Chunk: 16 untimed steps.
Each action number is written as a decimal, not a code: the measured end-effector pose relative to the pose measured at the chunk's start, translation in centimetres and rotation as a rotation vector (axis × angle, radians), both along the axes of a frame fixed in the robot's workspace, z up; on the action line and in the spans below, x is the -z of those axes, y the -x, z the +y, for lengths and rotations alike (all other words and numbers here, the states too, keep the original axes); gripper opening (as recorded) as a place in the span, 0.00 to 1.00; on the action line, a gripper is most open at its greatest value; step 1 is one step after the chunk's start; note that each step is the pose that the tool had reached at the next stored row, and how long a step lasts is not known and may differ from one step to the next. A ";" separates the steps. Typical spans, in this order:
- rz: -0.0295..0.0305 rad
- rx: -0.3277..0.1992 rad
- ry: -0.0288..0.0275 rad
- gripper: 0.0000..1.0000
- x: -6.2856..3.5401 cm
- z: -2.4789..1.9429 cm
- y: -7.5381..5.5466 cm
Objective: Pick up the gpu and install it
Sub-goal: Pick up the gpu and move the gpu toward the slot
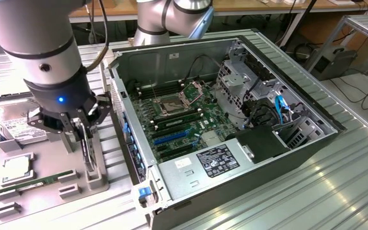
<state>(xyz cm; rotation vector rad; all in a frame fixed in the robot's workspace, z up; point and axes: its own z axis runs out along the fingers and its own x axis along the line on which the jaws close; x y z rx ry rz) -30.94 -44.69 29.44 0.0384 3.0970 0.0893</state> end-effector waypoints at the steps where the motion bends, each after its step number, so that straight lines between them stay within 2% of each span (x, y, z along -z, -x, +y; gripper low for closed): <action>1: 0.0021 0.000 -0.0001 0.26 -0.68 -0.01 -0.1; 7: 0.0109 0.000 -0.0001 0.26 -3.75 -0.10 -0.4; 14: 0.0157 0.000 -0.0001 0.26 -6.91 -0.27 -1.0; 16: 0.0178 0.000 -0.0002 0.26 -8.35 -0.41 -1.4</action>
